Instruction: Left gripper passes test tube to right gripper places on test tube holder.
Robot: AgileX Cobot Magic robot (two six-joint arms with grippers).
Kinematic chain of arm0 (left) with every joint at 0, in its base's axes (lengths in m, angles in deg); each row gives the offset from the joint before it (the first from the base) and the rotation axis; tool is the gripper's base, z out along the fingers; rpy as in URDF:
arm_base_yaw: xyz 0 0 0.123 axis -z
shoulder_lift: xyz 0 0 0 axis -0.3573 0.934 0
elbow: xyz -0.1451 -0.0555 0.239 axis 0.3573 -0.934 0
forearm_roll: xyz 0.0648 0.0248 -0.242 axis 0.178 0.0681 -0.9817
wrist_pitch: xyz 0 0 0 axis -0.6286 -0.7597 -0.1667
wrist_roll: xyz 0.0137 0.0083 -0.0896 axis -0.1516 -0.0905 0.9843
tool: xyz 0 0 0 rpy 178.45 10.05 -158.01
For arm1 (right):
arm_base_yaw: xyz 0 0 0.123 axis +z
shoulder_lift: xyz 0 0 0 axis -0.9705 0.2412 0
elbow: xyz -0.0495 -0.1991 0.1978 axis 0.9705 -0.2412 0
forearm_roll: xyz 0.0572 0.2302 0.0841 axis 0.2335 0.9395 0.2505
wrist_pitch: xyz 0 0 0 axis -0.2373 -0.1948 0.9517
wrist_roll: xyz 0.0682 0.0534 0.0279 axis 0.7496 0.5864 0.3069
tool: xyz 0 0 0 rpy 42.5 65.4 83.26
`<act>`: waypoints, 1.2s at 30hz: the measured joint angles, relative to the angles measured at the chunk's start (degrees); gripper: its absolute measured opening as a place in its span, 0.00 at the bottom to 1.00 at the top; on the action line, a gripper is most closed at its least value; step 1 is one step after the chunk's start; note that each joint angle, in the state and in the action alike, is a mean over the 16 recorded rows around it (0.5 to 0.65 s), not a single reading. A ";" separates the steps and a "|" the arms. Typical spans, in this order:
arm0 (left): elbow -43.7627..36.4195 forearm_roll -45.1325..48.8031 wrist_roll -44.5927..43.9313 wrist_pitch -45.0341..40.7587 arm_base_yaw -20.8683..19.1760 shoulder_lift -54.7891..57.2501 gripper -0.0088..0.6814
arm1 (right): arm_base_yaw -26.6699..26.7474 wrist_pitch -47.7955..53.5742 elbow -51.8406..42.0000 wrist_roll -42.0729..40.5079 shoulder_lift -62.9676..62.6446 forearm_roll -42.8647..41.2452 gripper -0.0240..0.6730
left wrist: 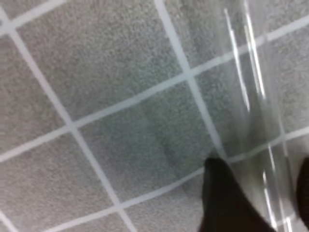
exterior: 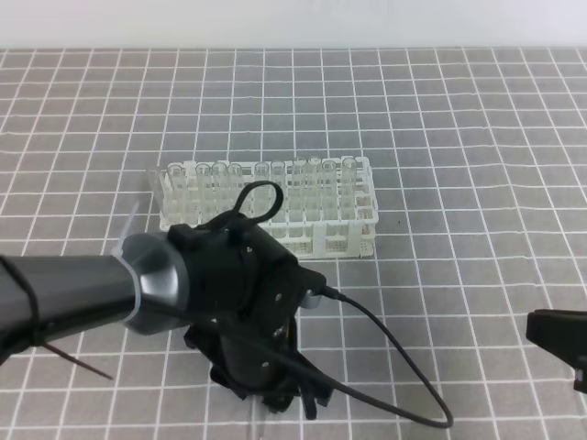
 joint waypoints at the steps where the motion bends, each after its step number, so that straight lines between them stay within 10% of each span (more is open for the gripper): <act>1: 0.02 0.33 -0.06 -0.09 0.00 0.05 0.39 | 0.00 0.00 0.00 0.00 0.00 0.01 0.02; 13: 0.04 3.75 -3.09 -1.92 0.02 -0.01 0.18 | 0.00 0.00 0.00 -0.05 0.00 0.19 0.02; 36: -0.80 4.52 -8.03 6.31 0.02 -16.46 0.10 | 0.00 2.88 1.80 0.17 0.00 0.22 0.02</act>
